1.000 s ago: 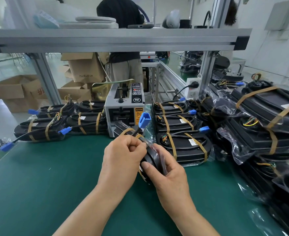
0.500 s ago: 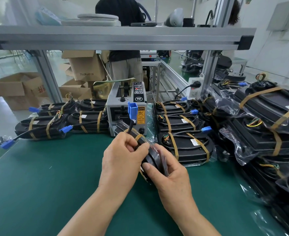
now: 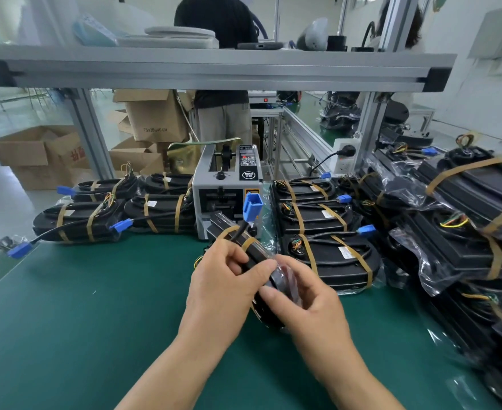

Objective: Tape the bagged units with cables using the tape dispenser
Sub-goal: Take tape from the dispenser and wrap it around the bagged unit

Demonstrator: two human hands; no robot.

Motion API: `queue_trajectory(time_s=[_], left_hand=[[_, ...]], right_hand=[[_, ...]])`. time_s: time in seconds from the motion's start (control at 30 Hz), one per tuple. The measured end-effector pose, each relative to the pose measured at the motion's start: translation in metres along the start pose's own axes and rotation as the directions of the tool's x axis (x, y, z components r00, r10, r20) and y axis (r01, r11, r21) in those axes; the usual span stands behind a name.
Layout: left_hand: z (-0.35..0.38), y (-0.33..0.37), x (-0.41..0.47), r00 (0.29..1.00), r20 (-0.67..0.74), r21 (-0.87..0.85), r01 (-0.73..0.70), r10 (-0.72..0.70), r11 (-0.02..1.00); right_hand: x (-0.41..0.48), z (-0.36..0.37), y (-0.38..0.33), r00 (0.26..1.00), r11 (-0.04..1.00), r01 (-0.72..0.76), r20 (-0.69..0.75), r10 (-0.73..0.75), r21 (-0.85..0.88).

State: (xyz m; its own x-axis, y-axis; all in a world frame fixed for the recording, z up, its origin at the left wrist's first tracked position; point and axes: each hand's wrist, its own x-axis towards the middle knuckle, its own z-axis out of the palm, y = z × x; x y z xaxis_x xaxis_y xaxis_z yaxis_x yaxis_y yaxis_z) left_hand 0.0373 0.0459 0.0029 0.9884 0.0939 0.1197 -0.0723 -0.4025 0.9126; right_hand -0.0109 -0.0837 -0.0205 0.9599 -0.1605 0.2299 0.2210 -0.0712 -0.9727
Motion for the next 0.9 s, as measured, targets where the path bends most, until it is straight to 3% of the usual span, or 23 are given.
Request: queue_trajectory(time_s=[0.1,0.17,0.33,0.43,0.53,0.63,0.7,0.9], left_hand=[[0.002,0.001,-0.002,1.0,-0.013,-0.024,-0.004,0.004,1.0],[0.003,0.001,-0.006,1.0,-0.003,-0.036,-0.007,0.007,0.999],[0.0,0.001,-0.01,1.0,0.022,-0.052,-0.012,0.013,0.999],[-0.013,-0.002,-0.005,0.99,0.123,-0.066,-0.063,0.071,0.996],[-0.044,0.002,0.015,0.967,0.23,-0.222,-0.059,0.111,0.973],[-0.061,0.004,0.054,0.999,0.032,-0.429,0.045,-0.034,0.902],[-0.054,0.005,0.084,0.987,-0.042,-0.42,0.124,-0.155,0.899],[0.0,0.007,0.14,0.856,0.181,-0.507,0.504,-0.484,0.7]], right_hand=[[0.021,-0.009,-0.018,0.999,0.995,-0.039,0.009,0.04,-0.093],[0.045,-0.011,-0.033,0.991,0.974,-0.07,0.1,0.093,-0.216],[0.099,0.008,-0.051,0.931,0.802,-0.001,0.292,0.218,-0.598],[0.114,0.021,-0.049,0.869,0.78,0.017,0.396,0.298,-0.625],[0.115,0.021,-0.043,0.841,0.838,-0.025,0.441,0.312,-0.546],[0.116,0.011,-0.038,0.857,0.847,-0.021,0.427,0.289,-0.531],[0.117,0.002,-0.037,0.852,0.852,-0.038,0.429,0.301,-0.522],[0.113,-0.007,-0.028,0.893,0.868,-0.112,0.335,0.301,-0.483]])
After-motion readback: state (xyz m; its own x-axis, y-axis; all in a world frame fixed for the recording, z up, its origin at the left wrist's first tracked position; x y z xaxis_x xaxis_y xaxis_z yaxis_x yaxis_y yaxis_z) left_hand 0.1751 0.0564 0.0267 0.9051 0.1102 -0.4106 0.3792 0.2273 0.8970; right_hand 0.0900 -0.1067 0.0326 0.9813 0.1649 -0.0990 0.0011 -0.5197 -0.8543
